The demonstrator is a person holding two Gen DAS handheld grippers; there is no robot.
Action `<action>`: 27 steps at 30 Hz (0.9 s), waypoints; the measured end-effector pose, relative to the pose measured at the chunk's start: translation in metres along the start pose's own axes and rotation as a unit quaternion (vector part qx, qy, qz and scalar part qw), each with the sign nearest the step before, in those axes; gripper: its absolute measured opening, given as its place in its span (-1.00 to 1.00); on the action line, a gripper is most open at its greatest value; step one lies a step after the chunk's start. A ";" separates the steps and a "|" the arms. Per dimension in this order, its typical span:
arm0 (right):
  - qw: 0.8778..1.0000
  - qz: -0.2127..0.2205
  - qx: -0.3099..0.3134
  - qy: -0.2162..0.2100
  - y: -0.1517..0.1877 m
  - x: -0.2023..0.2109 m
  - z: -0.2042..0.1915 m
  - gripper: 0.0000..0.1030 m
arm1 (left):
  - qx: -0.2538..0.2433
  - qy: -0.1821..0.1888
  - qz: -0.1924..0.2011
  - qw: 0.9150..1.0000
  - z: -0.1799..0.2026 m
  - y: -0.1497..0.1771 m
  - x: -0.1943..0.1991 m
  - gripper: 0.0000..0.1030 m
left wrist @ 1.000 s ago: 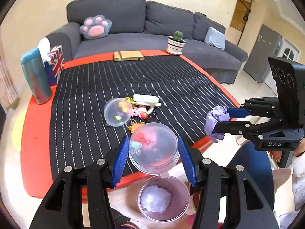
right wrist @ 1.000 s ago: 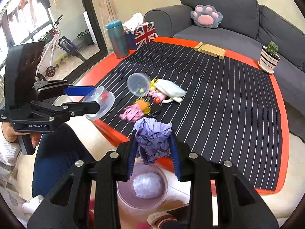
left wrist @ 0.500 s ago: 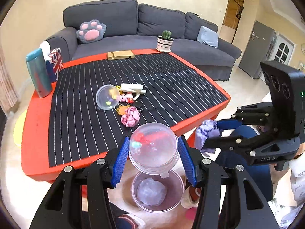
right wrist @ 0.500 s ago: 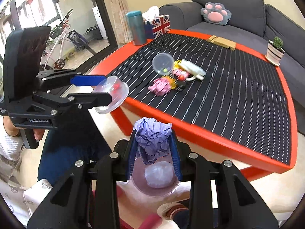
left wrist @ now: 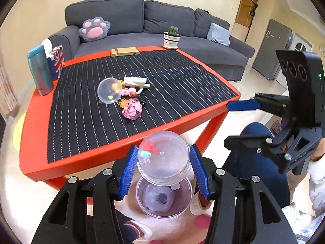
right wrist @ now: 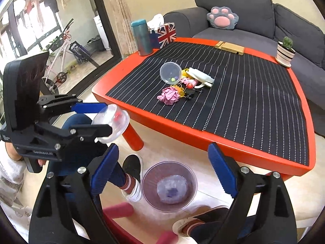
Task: Collect trash
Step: 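Drop the purple paper and clear capsule into the trash bin with both grippers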
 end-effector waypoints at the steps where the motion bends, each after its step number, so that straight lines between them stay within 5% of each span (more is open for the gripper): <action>1: 1.000 0.001 0.000 0.004 0.000 0.001 0.000 0.74 | -0.001 0.002 -0.002 1.000 0.001 0.001 0.000 0.00; 18: 0.999 0.023 -0.008 0.040 -0.001 0.025 0.008 0.88 | -0.023 0.023 -0.011 0.999 0.023 0.006 0.002 0.02; 19: 0.999 0.024 -0.008 0.041 -0.001 0.026 0.008 0.88 | -0.024 0.023 -0.011 0.999 0.024 0.005 0.002 0.21; 20: 0.999 0.025 -0.008 0.042 -0.001 0.027 0.008 0.89 | -0.023 0.023 -0.009 0.999 0.024 0.005 0.002 0.62; 21: 0.999 0.026 -0.008 0.043 -0.002 0.027 0.008 0.89 | -0.018 0.020 0.001 1.000 0.023 0.003 0.004 0.75; 27: 0.999 0.026 -0.013 0.046 -0.001 0.028 0.011 0.89 | -0.006 0.007 -0.001 1.000 0.017 0.000 0.001 0.84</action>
Point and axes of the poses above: each gripper's, at about its wrist camera, not at the fingertips, and x roughly against the way its jaws point, z to its right, y to its underside, the point moved 6 cm from there along -x, roughly the way its jaws point, and after that the axes turned 12 degrees about -y, right-handed, at the moved point
